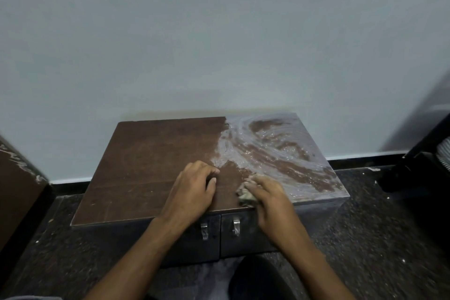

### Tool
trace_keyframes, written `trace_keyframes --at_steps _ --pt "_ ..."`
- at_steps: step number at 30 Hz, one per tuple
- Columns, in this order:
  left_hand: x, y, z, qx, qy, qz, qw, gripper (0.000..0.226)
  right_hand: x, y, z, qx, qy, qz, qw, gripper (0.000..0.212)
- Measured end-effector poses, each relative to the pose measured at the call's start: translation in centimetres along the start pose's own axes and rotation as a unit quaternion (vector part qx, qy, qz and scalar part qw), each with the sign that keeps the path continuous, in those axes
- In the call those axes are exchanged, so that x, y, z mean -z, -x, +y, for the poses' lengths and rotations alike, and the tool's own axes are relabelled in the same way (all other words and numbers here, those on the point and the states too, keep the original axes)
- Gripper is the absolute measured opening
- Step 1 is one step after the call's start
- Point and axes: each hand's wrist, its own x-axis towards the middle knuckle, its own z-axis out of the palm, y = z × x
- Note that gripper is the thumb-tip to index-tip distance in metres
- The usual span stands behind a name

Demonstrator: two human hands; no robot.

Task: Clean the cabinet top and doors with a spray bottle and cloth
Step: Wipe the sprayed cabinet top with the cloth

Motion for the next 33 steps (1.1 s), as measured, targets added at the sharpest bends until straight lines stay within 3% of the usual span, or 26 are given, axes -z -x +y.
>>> trace_keyframes --at_steps 2,4,9,15,22,29,33 --pt "0.0 -0.1 -0.3 0.007 -0.003 0.003 1.0 0.02 0.6 -0.1 1.3 -0.055 0.01 0.027 0.998 0.044" --pt "-0.1 -0.4 -0.4 0.01 -0.005 -0.004 1.0 0.02 0.2 -0.4 0.5 -0.056 0.018 0.03 0.998 0.044" --pt "-0.5 -1.2 -0.3 -0.004 -0.004 -0.008 1.0 0.018 -1.3 0.7 -2.5 0.061 -0.011 -0.036 0.997 0.051" --pt "-0.1 -1.9 -1.5 0.008 -0.023 -0.006 1.0 0.018 -0.7 -5.0 0.5 -0.028 0.017 0.023 0.999 0.038" --pt "-0.8 -4.0 -2.7 0.025 -0.024 0.01 0.999 0.024 -2.3 -5.3 -3.2 0.109 -0.035 -0.07 0.991 0.04" --pt "-0.3 -5.7 -3.4 0.032 -0.045 0.002 0.998 0.028 -3.4 -15.4 0.2 0.012 0.007 -0.019 1.0 0.03" --pt "-0.3 -6.8 -4.3 0.041 -0.052 0.0 0.998 0.029 -3.4 -10.7 -2.9 0.109 -0.027 -0.053 0.992 0.034"
